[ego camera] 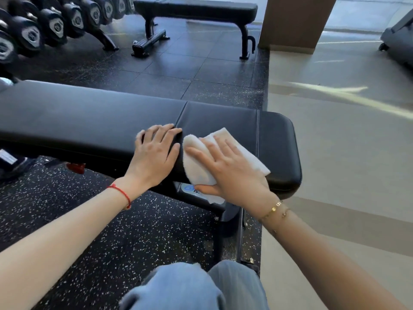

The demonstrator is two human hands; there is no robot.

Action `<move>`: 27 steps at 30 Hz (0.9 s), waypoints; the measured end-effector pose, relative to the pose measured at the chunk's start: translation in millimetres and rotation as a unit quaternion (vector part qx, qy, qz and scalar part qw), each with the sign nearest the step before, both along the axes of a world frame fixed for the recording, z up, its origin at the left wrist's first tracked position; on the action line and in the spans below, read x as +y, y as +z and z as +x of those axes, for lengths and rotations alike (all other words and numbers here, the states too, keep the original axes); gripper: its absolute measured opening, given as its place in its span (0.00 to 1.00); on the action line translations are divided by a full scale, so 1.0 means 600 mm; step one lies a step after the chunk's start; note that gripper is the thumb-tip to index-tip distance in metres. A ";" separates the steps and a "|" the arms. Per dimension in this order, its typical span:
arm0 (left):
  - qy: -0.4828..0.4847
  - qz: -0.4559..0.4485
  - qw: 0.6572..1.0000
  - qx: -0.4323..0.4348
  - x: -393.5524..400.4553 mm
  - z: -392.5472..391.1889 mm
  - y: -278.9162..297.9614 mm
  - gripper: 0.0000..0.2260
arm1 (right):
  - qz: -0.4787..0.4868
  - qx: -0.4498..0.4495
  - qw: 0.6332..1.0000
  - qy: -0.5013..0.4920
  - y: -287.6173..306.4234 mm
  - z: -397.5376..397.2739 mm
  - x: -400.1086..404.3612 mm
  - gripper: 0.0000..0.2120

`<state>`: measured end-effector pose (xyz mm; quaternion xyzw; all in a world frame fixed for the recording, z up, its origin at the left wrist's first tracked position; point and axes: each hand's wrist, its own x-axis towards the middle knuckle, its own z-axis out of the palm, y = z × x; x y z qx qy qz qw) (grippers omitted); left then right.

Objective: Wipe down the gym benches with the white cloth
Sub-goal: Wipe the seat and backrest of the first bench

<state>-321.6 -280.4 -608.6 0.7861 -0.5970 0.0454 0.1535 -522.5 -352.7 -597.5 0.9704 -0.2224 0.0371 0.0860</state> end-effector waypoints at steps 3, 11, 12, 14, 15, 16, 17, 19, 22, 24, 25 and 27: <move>-0.008 -0.003 1.000 0.022 0.002 0.007 0.004 0.25 | 0.049 -0.039 0.998 0.016 0.003 0.007 -0.004 0.41; 0.015 0.025 0.995 0.096 -0.007 0.039 0.107 0.17 | 0.275 -0.169 0.943 -0.079 0.093 -0.007 -0.028 0.33; 0.020 0.033 0.994 0.100 -0.011 0.044 0.136 0.17 | 0.281 -0.168 0.940 -0.100 0.121 -0.007 -0.037 0.32; 0.027 0.044 0.993 0.110 -0.018 0.052 0.201 0.15 | 0.291 -0.165 0.933 -0.128 0.182 -0.007 -0.053 0.32; 0.030 0.049 0.992 0.112 -0.022 0.056 0.238 0.15 | 0.298 -0.168 0.929 -0.137 0.217 -0.006 -0.059 0.32; 0.031 0.052 0.992 0.112 -0.024 0.059 0.277 0.15 | 0.307 -0.175 0.924 -0.146 0.254 -0.005 -0.066 0.32; 0.032 0.055 0.992 0.109 -0.026 0.060 0.319 0.14 | 0.316 -0.184 0.917 -0.157 0.295 -0.004 -0.071 0.32; 0.029 0.057 0.993 0.102 -0.027 0.062 0.409 0.13 | 0.332 -0.197 0.906 -0.176 0.386 -0.003 -0.081 0.33; 0.025 0.056 0.993 0.100 -0.032 0.066 0.553 0.13 | 0.340 -0.194 0.899 -0.195 0.533 -0.004 -0.096 0.32; 0.017 0.060 0.993 0.101 -0.035 0.067 0.647 0.14 | 0.345 -0.191 0.897 -0.201 0.630 -0.009 -0.105 0.32; 0.011 0.060 0.993 0.101 -0.037 0.067 0.691 0.14 | 0.344 -0.191 0.897 -0.203 0.675 -0.013 -0.109 0.32; -0.001 0.055 0.993 0.101 -0.043 0.064 0.769 0.14 | 0.341 -0.193 0.895 -0.212 0.754 -0.025 -0.115 0.32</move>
